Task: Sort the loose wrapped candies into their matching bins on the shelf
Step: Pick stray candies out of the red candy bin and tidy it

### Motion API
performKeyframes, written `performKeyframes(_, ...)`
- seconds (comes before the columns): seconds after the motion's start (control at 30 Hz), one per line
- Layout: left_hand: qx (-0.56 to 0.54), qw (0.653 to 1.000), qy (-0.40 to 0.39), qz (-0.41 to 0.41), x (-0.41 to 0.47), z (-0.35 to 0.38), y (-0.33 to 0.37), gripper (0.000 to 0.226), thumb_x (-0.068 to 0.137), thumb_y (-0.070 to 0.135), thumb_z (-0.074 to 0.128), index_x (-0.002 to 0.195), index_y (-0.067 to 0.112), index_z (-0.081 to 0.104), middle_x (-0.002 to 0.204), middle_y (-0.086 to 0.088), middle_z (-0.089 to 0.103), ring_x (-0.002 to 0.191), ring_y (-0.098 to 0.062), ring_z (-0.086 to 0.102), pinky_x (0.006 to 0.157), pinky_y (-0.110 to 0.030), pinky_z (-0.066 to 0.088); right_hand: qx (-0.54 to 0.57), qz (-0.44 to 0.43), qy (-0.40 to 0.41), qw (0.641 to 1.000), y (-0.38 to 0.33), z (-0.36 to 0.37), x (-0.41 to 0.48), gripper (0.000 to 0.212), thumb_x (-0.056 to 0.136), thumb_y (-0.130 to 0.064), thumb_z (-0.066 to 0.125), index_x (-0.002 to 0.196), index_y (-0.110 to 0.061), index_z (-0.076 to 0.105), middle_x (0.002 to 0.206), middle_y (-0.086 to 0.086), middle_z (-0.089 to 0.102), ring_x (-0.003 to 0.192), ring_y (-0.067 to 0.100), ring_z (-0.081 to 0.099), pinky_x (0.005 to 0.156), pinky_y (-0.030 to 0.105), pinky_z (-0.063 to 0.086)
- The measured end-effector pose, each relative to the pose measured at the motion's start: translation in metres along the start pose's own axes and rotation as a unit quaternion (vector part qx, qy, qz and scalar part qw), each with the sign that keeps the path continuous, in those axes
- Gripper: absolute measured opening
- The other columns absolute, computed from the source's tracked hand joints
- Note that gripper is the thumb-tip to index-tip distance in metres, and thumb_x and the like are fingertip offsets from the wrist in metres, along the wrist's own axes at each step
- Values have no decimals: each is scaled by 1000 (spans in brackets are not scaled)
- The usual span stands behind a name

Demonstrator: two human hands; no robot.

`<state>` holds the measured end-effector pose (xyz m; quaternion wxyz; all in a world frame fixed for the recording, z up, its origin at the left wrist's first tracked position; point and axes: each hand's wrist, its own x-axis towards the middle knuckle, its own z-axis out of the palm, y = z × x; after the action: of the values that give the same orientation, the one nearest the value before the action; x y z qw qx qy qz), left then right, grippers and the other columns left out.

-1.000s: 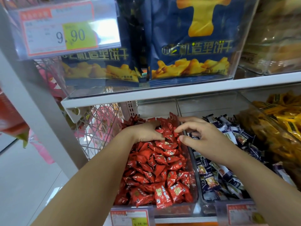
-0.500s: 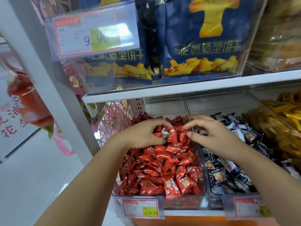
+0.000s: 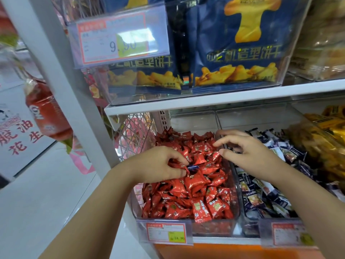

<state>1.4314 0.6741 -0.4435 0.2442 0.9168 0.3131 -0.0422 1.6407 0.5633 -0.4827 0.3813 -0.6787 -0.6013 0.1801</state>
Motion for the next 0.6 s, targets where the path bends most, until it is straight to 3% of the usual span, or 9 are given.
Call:
performKeyframes(0.13,30,999,21,-13,-4,1,-5,40,87,37,64,126,27,59,132,13,51,123,-4,45,106,-24,33,-48,-10,15,999,-7,-2,1,17,89,-26,60,96,-41,63,129,-13,48,124,6,39,104,28,29)
performKeyframes(0.23,47,998,30,-13,-10,7,-7,44,89,39,60,131,28,54,139,11,43,129,-4,39,106,-17,24,-125,-58,30,990,-19,4,3,20,86,-28,61,101,-39,67,120,-24,50,126,10,37,110,40,26)
performKeyframes(0.4,31,998,61,-2,-17,17,-7,46,93,35,54,138,27,47,148,7,33,135,-6,30,103,-12,17,-263,-84,-72,958,-44,22,14,24,91,-36,55,112,-41,64,118,-23,59,129,4,31,117,46,2)
performKeyframes(0.6,-4,997,75,-13,-21,30,-5,50,94,44,49,142,35,38,156,8,19,144,-10,8,113,-25,6,-372,-39,-130,918,-48,36,27,28,86,-47,59,113,-43,62,120,-15,59,130,14,31,115,52,-1)
